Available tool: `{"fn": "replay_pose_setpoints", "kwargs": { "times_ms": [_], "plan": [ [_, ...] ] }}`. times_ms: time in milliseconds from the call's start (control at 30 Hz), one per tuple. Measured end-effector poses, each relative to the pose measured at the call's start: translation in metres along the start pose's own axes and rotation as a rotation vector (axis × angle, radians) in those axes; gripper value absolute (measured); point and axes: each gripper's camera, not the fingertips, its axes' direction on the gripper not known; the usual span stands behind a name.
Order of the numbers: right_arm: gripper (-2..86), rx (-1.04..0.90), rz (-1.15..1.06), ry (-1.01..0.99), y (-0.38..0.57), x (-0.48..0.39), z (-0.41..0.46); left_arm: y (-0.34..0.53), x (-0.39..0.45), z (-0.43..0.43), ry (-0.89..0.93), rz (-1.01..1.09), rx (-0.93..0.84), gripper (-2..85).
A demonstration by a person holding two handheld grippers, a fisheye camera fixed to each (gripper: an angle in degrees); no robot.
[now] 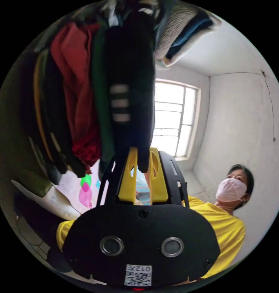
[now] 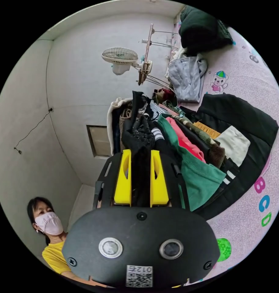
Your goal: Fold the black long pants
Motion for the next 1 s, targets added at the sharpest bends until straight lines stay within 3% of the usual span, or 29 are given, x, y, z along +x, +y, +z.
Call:
{"fn": "replay_pose_setpoints", "kwargs": {
  "times_ms": [100, 200, 300, 367, 500, 533, 633, 800, 933, 1000],
  "plan": [
    [6.2, 0.169, -0.066, 0.147, -0.002, -0.029, -0.024, 0.006, 0.067, -0.034, -0.291, 0.205, 0.172, 2.0],
    [2.8, 0.367, -0.364, 0.385, 0.003, -0.101, -0.018, -0.007, 0.138, -0.01, -0.457, 0.441, 0.157, 1.1],
    [1.4, 0.124, -0.628, 0.333, -0.021, -0.153, 0.061, -0.033, 0.177, 0.057, -0.427, 0.591, 0.011, 0.6],
    [1.1, -0.046, -0.685, 0.329, -0.04, -0.162, 0.117, -0.047, 0.182, 0.103, -0.406, 0.605, -0.098, 0.5],
    [0.5, -0.218, -0.574, 0.5, -0.091, -0.122, 0.206, -0.061, 0.155, 0.192, -0.563, 0.593, -0.349, 0.3],
    [0.3, -0.254, -0.452, 0.588, -0.112, -0.092, 0.219, -0.061, 0.141, 0.201, -0.551, 0.607, -0.374, 0.3],
    [-0.1, -0.236, -0.197, 0.501, -0.15, -0.04, 0.219, -0.068, 0.125, 0.2, -0.431, 0.539, -0.329, 0.2],
    [-0.3, -0.219, -0.172, 0.546, -0.166, -0.031, 0.229, -0.068, 0.136, 0.218, -0.473, 0.579, -0.347, 0.3],
    [0.0, -0.196, -0.159, 0.455, -0.169, -0.037, 0.222, -0.074, 0.135, 0.208, -0.301, 0.485, -0.355, 0.4],
    [0.2, -0.195, -0.224, 0.392, -0.16, -0.057, 0.214, -0.068, 0.155, 0.184, -0.24, 0.549, -0.291, 0.4]
  ]
}}
